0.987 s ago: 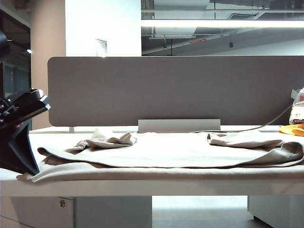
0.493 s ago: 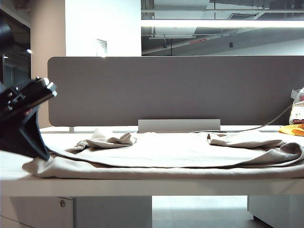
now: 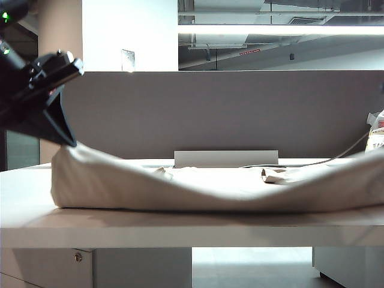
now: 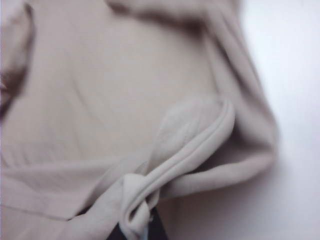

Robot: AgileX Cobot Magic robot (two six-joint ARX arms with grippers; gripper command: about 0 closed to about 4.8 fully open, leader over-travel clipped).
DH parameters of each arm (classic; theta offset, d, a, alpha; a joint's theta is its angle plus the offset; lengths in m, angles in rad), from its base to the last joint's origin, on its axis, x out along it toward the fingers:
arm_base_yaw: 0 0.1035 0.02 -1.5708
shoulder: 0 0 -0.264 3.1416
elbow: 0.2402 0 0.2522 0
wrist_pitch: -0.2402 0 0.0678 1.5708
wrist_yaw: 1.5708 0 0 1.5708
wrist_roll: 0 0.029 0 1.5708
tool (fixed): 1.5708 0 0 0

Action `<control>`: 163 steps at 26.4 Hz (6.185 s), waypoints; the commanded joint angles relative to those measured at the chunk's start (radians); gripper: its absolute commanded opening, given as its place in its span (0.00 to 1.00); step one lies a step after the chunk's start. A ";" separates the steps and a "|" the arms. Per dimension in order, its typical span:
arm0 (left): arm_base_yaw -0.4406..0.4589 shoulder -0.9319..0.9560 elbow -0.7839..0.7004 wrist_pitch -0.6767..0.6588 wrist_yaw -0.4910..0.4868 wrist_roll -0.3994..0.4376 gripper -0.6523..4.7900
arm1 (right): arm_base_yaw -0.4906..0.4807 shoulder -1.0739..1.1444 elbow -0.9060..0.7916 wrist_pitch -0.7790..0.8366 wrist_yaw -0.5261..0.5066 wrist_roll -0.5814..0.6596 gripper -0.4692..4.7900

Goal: Fold the bottom side of the T-shirt horizontally towards the center, about one-third of the way, then fold the sleeve back towards the center, creating a straight line along the edge of the T-shirt, and finally fold the bottom of the T-shirt up towards the top, creating a neat rectangle.

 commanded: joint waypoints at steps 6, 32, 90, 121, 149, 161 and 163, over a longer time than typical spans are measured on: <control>0.026 0.047 0.148 0.013 -0.045 0.060 0.11 | 0.000 0.050 0.196 0.004 0.001 0.031 0.09; 0.075 0.673 0.797 0.030 -0.123 0.193 0.11 | 0.006 0.655 0.798 0.008 0.002 0.030 0.09; 0.107 -0.260 -0.082 0.306 -0.166 0.132 0.11 | 0.058 -0.040 0.068 0.243 0.078 -0.204 0.08; 0.107 -0.996 -0.679 0.076 -0.126 0.000 0.11 | 0.056 -0.450 -0.563 0.364 0.088 -0.199 0.08; 0.335 -1.280 -0.764 0.117 -0.060 0.158 0.11 | 0.056 -0.450 -0.563 0.364 0.088 -0.200 0.08; 0.220 -1.280 -0.764 0.101 -0.239 0.166 0.11 | 0.056 -0.450 -0.563 0.364 0.088 -0.200 0.08; 0.220 -1.280 -0.764 0.079 -0.239 0.167 0.11 | 0.056 -0.450 -0.563 0.364 0.088 -0.200 0.08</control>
